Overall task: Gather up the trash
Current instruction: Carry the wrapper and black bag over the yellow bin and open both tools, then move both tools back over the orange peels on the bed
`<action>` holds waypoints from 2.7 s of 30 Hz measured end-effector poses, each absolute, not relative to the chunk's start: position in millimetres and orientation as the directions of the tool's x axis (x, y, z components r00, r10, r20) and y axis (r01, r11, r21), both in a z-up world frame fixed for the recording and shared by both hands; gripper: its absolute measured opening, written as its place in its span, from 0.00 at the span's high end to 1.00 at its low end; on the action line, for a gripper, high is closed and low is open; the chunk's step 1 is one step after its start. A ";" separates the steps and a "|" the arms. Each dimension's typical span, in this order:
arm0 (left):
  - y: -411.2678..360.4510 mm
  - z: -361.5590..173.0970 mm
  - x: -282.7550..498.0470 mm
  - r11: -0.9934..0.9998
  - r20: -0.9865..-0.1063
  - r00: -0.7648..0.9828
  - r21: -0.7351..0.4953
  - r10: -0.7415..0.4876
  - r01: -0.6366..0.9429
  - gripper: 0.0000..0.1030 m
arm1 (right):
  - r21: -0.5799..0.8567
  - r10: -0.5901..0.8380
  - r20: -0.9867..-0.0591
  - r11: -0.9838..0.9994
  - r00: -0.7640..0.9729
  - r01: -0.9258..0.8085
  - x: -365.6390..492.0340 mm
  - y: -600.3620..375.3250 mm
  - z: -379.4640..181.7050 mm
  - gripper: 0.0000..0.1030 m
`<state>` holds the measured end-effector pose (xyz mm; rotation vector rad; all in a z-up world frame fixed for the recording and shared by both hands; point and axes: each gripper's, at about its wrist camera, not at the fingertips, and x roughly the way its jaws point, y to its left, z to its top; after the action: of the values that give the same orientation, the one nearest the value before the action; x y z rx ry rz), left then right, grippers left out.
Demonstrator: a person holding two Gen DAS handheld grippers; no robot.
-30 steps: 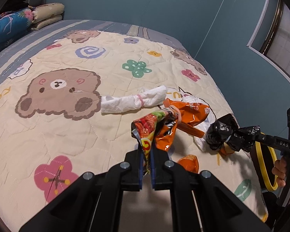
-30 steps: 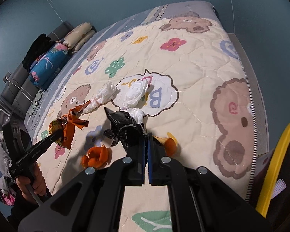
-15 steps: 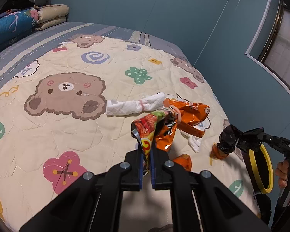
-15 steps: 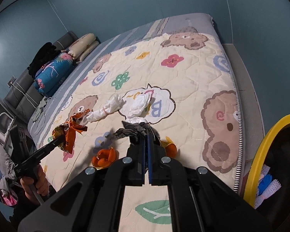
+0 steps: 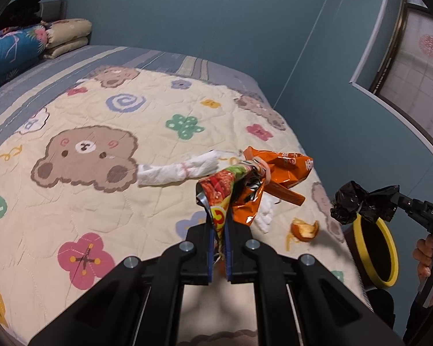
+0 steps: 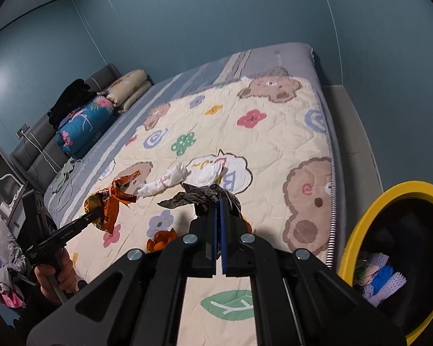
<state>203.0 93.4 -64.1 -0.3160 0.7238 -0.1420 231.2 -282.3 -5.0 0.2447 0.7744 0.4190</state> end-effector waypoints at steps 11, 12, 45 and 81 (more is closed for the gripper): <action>35.8 -23.4 200.3 0.931 -0.567 0.758 -0.334 -0.322 0.146 0.95 | 0.372 0.426 -0.569 0.896 0.703 -0.242 206.3 -324.7 23.6 0.98; 28.6 -20.4 200.9 0.928 -0.562 0.756 -0.336 -0.335 0.161 0.95 | 0.374 0.423 -0.562 0.896 0.711 -0.238 203.6 -329.5 26.2 0.98; -208.1 -26.0 250.0 0.832 -0.646 0.539 -0.317 -0.541 0.455 0.95 | 0.379 0.148 -0.530 0.922 0.835 0.078 156.6 -514.2 23.5 0.98; -257.1 -61.4 255.9 0.842 -0.723 0.467 -0.309 -0.510 0.442 0.38 | 0.299 -0.031 -0.666 0.904 0.745 0.305 186.1 -548.6 -26.5 0.60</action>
<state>255.9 -257.1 -61.4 -0.0819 0.9148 -0.5845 186.1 -548.6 -26.5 0.4094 0.7106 -0.1893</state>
